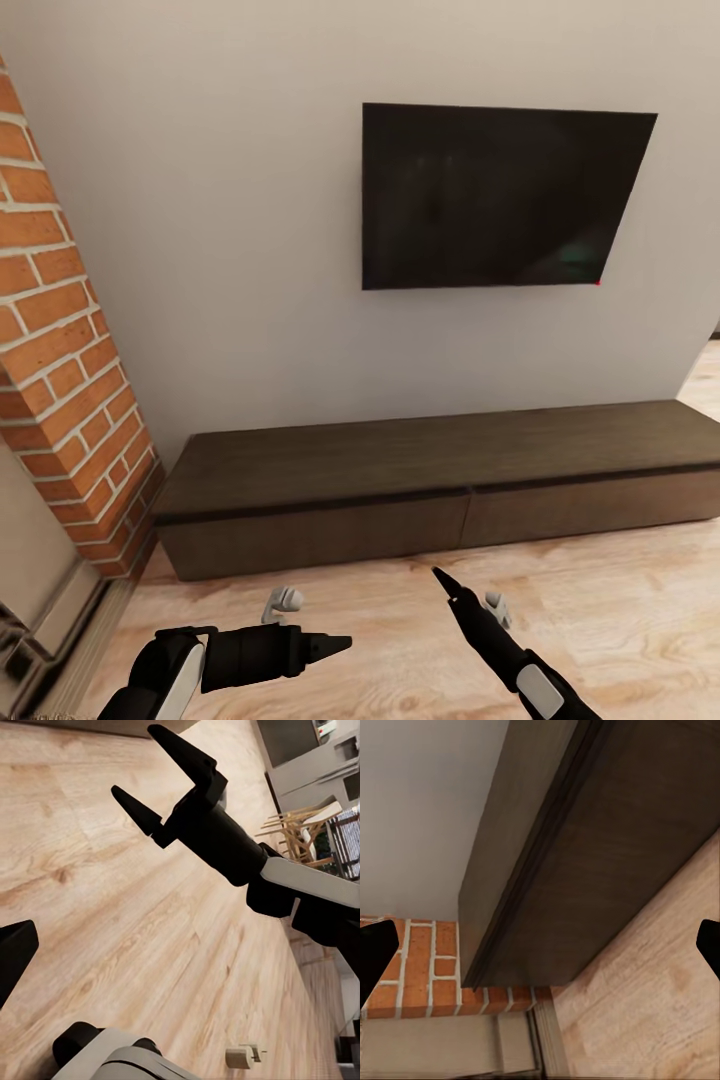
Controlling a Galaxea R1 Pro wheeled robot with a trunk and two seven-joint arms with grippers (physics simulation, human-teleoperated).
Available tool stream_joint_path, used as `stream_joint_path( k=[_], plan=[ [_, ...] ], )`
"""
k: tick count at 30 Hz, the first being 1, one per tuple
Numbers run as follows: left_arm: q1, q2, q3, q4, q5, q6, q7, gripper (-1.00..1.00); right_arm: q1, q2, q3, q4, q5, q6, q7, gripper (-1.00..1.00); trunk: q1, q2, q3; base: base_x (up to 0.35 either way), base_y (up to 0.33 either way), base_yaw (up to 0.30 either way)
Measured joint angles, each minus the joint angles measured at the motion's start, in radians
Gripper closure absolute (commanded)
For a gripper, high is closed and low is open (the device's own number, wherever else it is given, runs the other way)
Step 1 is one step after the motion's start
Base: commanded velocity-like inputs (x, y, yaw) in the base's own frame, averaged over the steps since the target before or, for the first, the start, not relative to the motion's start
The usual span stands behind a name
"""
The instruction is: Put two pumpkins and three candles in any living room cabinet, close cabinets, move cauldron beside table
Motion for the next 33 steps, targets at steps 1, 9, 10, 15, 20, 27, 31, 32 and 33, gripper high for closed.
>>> stream_joint_path(
  k=[1,9,10,15,20,27,31,32,33],
  plan=[
    [0.0,0.0,0.0,0.0,0.0,0.0,0.0,-1.0,0.0,0.0,0.0,0.0,0.0,0.0,0.0,-1.0,0.0,0.0,0.001,0.0,0.0,0.174],
    [0.0,0.0,0.0,0.0,0.0,0.0,-0.001,-1.0,0.0,0.0,0.0,-0.001,0.001,0.0,0.001,-1.0,0.0,0.0,0.002,0.0,0.0,0.06],
    [0.0,0.0,0.0,0.0,0.0,0.0,-0.001,-1.0,0.0,0.0,0.0,-0.001,0.001,0.0,0.001,-1.0,0.0,0.0,0.002,0.0,0.0,0.015],
    [0.0,0.0,0.0,0.0,0.0,0.0,0.0,-1.0,0.0,0.0,0.0,-0.001,0.001,0.0,0.001,-1.0,0.0,0.0,0.002,0.107,0.0,0.015],
    [0.0,0.0,0.0,0.0,-0.001,0.0,0.0,-1.0,0.0,0.002,0.0,-0.001,0.001,0.0,0.001,-1.0,-0.001,0.0,0.002,0.261,0.0,0.016],
    [0.0,-0.001,0.0,0.0,-0.001,-0.001,-0.001,-1.0,0.0,0.008,-0.001,-0.001,0.001,-0.004,0.005,-1.0,0.0,0.0,0.002,0.186,0.0,0.003],
    [0.0,-0.001,-0.001,0.0,-0.001,-0.002,0.0,-1.0,0.0,0.011,-0.003,0.001,-0.003,-0.031,0.004,-1.0,0.0,0.0,0.002,0.047,0.0,0.0],
    [0.001,-0.001,-0.001,0.0,-0.001,-0.002,0.0,-1.0,0.0,0.013,-0.004,0.002,-0.005,-0.038,0.003,-1.0,0.0,0.0,0.002,0.024,0.0,0.0],
    [0.001,-0.001,-0.001,0.0,-0.001,-0.002,0.0,-1.0,0.0,0.013,-0.004,0.002,-0.007,-0.044,0.002,-1.0,0.0,0.0,0.002,0.015,0.0,0.0]
  ],
)
